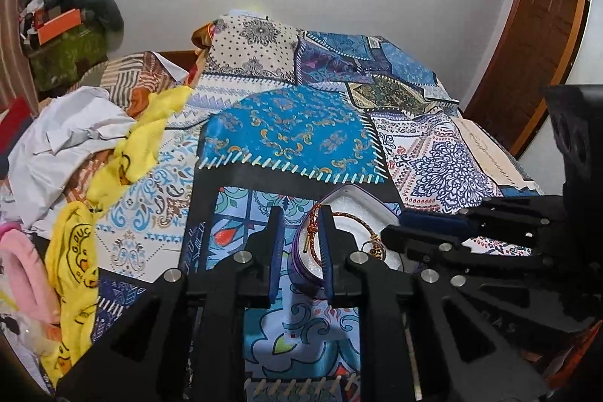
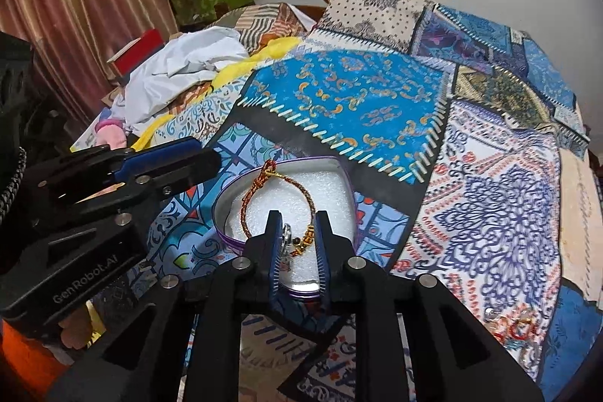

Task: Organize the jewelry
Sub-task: 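Open the right tool over the heart tin while the left tool releases the bracelet into it, then move both open tools back to the jewelry on the cloth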

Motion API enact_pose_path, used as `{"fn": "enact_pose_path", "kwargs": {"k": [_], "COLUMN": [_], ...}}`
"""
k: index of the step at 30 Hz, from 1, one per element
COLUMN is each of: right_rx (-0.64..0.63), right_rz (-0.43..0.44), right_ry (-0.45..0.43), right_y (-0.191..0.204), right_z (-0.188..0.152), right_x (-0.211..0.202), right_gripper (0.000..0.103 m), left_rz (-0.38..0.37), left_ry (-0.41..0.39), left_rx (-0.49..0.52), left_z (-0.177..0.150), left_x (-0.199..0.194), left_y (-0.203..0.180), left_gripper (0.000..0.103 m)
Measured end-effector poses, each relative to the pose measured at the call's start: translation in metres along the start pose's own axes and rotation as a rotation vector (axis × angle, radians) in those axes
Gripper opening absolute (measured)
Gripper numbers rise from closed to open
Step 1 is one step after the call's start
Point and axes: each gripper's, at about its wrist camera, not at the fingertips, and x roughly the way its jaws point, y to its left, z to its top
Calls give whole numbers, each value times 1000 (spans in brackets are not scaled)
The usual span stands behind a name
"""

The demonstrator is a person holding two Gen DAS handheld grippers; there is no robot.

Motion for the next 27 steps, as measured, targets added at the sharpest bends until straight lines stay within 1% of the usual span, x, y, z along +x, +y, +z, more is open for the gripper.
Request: {"fn": "enact_pose_path", "kwargs": {"k": [3, 5, 8, 15, 17, 22, 27], "right_rx": [-3, -3, 4, 25, 33, 64, 99], "right_rz": [-16, -26, -41, -80, -92, -117, -157], "right_ry": [-26, -46, -80, -153, -168, -209, -236], "right_y": [-1, -2, -6, -22, -27, -46, -67], "right_z": [0, 0, -1, -6, -10, -22, -35], "right_x": [-12, -21, -36, -71, -80, -101, -120], "right_gripper": [19, 22, 27, 29, 29, 30, 31], "left_rz": [6, 13, 24, 23, 20, 8, -11], "left_ry": [-11, -23, -43, -81, -91, -96, -77], "left_rx": [8, 19, 44, 99, 111, 135, 151], "left_z": [2, 4, 6, 10, 10, 13, 14], "left_x": [-8, -15, -26, -45, -49, -53, -43], "left_y": [-5, -10, -20, -49, -59, -81, -103], "left_gripper": [19, 24, 29, 37, 41, 42, 45]}}
